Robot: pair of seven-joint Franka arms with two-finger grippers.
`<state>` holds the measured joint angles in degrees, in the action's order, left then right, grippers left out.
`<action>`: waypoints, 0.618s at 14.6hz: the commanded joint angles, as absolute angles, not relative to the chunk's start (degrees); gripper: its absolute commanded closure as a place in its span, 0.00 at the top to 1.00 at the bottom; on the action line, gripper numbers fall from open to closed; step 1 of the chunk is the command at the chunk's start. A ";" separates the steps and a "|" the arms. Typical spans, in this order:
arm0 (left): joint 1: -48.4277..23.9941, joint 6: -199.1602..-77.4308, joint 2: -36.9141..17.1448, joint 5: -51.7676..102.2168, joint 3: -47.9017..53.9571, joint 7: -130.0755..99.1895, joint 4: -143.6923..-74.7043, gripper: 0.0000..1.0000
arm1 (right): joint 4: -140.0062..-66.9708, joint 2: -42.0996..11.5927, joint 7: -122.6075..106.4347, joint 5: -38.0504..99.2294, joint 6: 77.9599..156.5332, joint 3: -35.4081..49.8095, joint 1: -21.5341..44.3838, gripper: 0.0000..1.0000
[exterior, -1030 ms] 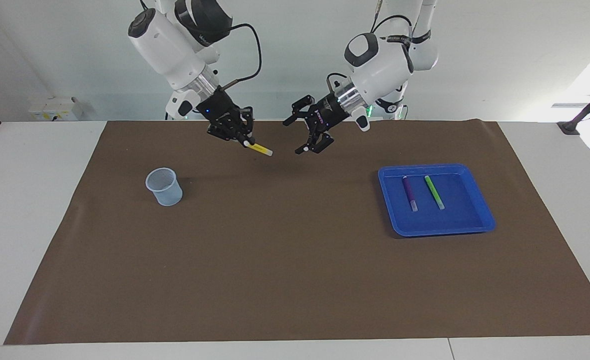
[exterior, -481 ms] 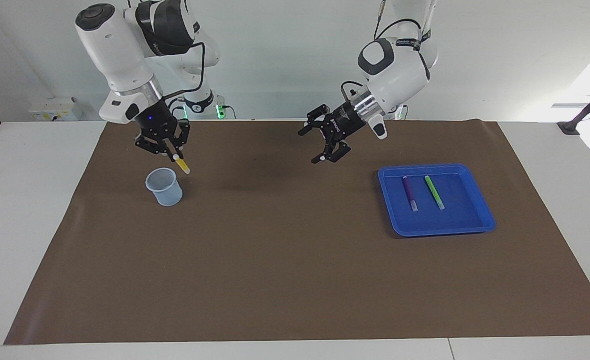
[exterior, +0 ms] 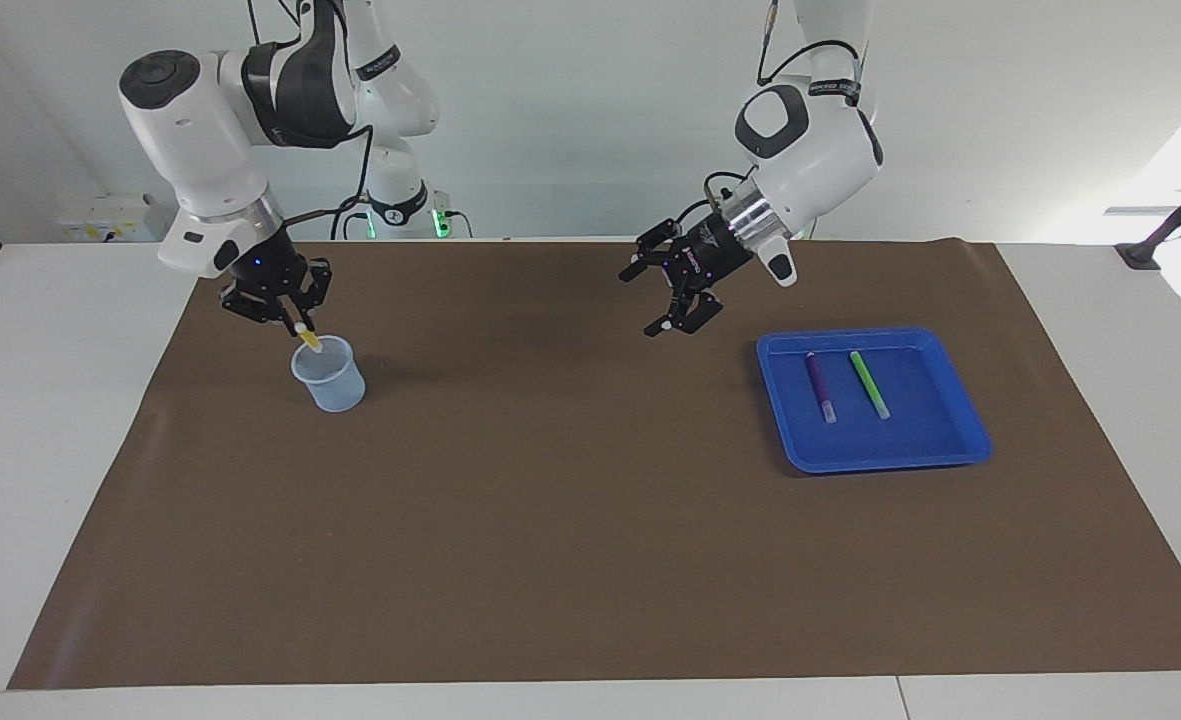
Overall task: Transfer and insert pens with both arms
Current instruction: 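Carry the yellow pen into the cup with the right gripper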
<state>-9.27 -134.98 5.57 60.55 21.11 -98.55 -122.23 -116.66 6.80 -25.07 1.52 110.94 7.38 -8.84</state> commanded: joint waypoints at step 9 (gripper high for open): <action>-6.59 -132.63 7.47 57.83 20.74 -95.45 -123.40 1.00 | -126.30 6.77 -25.31 0.70 119.97 8.09 -9.58 0.76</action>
